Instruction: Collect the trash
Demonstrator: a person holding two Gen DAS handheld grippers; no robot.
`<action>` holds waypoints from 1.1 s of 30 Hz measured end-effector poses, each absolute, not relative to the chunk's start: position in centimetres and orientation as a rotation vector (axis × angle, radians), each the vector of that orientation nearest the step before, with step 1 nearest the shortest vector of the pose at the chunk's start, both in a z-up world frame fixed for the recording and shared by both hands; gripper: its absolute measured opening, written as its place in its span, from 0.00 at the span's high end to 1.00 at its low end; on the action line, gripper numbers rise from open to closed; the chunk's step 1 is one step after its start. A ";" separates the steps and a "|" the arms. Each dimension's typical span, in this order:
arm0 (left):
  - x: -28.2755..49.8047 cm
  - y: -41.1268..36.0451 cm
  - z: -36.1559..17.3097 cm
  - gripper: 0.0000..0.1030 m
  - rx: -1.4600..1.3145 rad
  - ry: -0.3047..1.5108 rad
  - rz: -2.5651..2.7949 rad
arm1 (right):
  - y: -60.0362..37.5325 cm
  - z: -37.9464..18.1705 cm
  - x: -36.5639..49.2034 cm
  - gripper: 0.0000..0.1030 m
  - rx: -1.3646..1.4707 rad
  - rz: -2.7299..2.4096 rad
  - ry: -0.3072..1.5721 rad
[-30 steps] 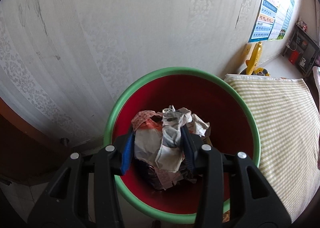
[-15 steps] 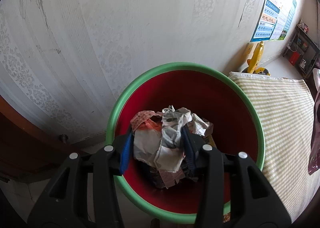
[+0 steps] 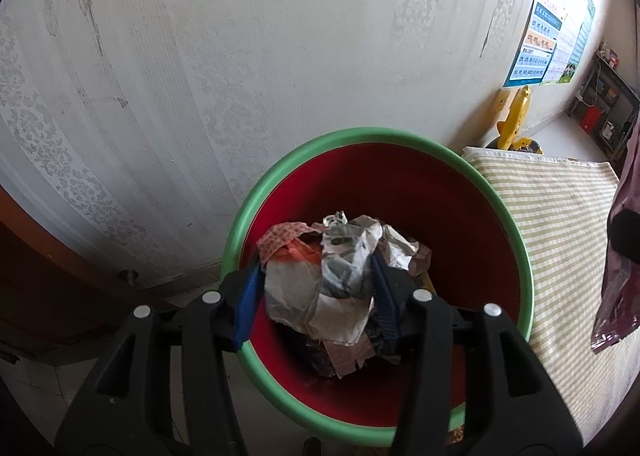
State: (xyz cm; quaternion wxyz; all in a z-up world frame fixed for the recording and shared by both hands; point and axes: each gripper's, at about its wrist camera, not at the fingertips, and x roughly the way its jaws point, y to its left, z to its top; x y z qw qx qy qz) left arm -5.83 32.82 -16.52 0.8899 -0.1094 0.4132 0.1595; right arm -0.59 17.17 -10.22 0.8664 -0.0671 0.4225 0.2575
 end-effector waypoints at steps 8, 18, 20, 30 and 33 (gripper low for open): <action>-6.2 33.1 -16.1 0.30 -0.240 0.824 0.354 | 17.7 -10.4 -0.2 0.64 -0.152 0.549 0.885; -6.4 33.0 -15.4 0.25 -0.235 0.808 0.365 | 17.9 -9.9 -0.1 0.49 -0.151 0.558 0.871; -6.4 33.0 -15.3 0.25 -0.231 0.806 0.371 | 17.9 -9.9 -0.2 0.49 -0.146 0.558 0.869; -6.7 31.8 -13.8 0.24 -0.194 0.782 0.371 | 16.3 -8.7 -0.9 0.42 -0.104 0.541 0.849; -6.8 30.8 -13.0 0.23 -0.175 0.767 0.358 | 15.0 -8.1 -1.2 0.40 -0.096 0.527 0.832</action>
